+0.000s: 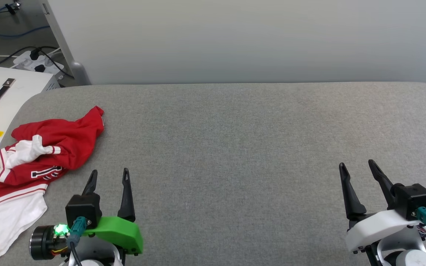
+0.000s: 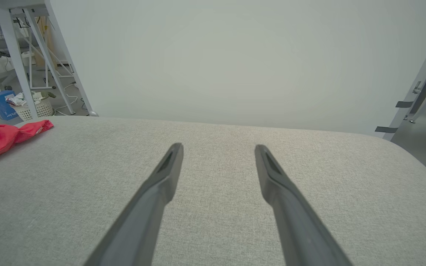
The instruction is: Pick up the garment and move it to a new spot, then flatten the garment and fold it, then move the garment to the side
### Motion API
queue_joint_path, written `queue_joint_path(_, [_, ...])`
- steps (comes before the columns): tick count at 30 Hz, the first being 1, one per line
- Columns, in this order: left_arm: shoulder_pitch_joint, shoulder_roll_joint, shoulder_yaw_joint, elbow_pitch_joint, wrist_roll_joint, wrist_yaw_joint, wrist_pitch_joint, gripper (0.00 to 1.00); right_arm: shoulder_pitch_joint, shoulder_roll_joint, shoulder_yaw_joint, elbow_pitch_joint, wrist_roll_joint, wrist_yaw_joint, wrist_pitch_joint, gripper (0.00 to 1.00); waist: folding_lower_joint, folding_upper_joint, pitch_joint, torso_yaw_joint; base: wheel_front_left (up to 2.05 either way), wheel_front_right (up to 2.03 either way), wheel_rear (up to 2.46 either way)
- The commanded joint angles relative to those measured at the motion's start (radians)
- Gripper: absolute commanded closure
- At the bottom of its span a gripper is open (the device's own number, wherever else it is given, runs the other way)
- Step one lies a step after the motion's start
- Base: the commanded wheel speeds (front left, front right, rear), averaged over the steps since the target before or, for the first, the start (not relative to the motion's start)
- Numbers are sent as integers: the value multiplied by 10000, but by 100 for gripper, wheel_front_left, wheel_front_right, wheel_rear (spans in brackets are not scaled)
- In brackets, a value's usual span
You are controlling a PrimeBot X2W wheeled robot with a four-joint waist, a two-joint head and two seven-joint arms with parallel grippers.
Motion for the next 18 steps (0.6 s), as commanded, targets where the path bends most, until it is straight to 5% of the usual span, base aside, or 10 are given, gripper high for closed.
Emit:
queue_joint_path(1, [8,-11,1,-19,-71,80,-116,0,78,4,-24,-93,147,-2,-99,0,0,0,-3,-1,0,0,0])
queue_joint_path(18, [44,-17,-14,26,-269,128,-464,0,228,6,2,-76,576,-4,-443,0,0,0,12,-19,0,0,0])
